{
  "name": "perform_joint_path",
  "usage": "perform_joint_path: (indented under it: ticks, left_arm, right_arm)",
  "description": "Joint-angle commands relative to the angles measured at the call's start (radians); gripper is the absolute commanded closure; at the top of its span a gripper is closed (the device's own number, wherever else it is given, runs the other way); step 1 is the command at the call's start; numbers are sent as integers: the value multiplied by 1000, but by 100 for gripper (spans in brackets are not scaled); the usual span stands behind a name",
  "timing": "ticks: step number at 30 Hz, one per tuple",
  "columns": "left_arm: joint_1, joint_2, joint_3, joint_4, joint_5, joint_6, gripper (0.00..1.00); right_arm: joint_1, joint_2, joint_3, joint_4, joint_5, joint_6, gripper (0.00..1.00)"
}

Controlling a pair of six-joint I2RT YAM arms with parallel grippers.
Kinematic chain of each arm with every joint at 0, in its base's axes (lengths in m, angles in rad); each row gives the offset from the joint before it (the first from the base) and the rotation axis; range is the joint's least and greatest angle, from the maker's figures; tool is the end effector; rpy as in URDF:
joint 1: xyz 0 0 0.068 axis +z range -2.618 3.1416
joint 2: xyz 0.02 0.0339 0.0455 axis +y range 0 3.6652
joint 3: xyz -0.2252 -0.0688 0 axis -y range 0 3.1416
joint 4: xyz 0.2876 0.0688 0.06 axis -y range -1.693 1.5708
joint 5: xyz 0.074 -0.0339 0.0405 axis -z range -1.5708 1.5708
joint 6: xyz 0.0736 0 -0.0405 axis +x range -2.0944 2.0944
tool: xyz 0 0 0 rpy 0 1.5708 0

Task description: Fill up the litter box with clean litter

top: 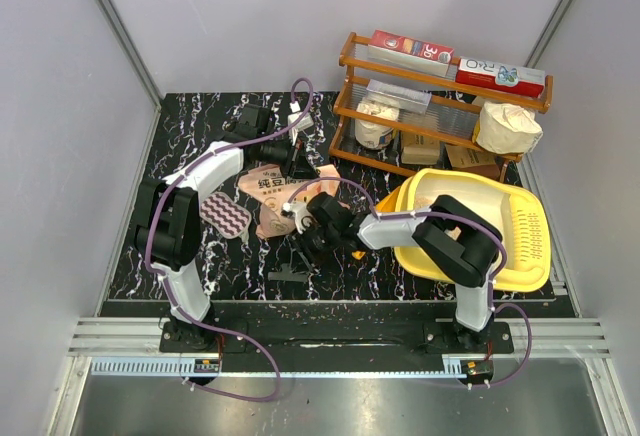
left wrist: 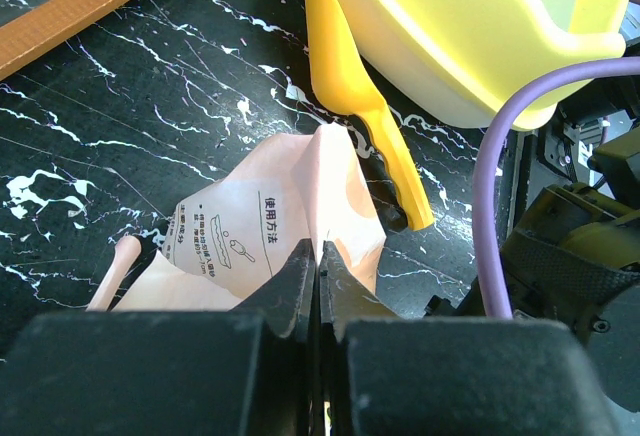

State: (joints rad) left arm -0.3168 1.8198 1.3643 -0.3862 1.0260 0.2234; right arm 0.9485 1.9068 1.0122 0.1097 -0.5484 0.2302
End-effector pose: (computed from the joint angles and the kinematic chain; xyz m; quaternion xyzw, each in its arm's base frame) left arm 0.3936 -0.1953 0.1755 0.3858 0.7378 -0.4725 0.2889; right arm 0.2124 0.3619 0.0427 -0.4096 0.7961 0.4128 0.1674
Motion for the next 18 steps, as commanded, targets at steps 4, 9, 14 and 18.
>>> perform_joint_path:
  ticks: [4,9,14,18]
  left_arm:
    - [2,-51,22,93,74,-9,100]
    - [4,-51,29,87,75,-6,100]
    - [4,-50,32,79,78,-1,100]
    - [2,-50,30,75,78,-1,100]
  right_arm:
    - [7,9,52,4,28,-14,59]
    - [6,-18,74,-24,22,-25,51]
    - [7,-6,95,-24,18,-11,50]
    - [6,21,111,-18,-15,-9,57]
